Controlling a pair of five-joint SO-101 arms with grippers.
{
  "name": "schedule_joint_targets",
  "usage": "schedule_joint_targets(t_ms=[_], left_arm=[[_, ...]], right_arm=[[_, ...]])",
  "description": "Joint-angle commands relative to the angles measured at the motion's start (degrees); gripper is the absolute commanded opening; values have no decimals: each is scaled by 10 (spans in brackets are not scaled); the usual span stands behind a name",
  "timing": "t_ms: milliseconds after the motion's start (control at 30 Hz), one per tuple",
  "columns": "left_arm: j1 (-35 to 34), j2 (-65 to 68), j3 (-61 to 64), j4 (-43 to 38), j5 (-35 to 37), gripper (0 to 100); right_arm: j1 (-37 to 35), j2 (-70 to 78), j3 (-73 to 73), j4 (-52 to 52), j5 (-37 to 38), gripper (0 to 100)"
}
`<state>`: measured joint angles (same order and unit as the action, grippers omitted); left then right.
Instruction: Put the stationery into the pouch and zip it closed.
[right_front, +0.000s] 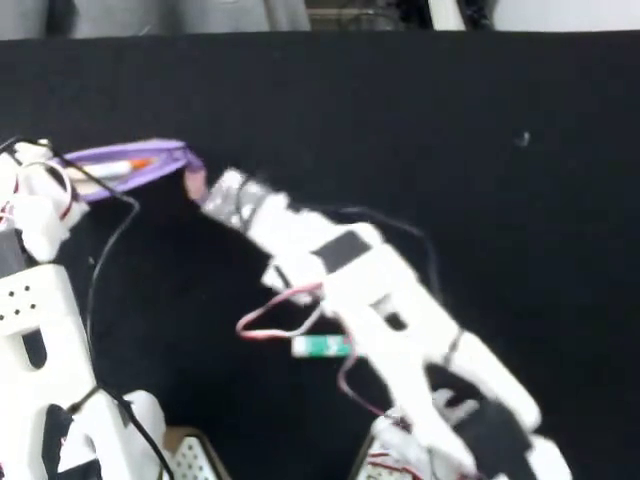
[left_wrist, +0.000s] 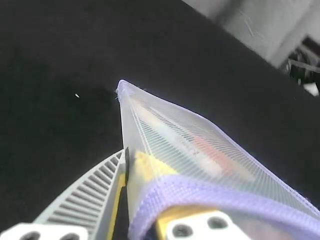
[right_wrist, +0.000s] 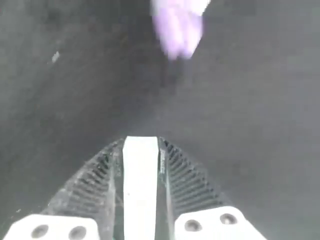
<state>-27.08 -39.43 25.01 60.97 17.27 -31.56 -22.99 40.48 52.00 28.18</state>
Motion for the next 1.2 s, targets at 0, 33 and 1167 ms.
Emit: schedule_joint_targets(t_ms=[0,33,1167], left_arm=[[46,-4,-86,55,-7,29],[57,-4,-98,70,-7,30],[224,114,-159,176,-33,29]], right_arm=[[33,-105,-42,1,0,11],[38,-126,-47,1,-1,11],[16,-325,131,-550,-219,11]])
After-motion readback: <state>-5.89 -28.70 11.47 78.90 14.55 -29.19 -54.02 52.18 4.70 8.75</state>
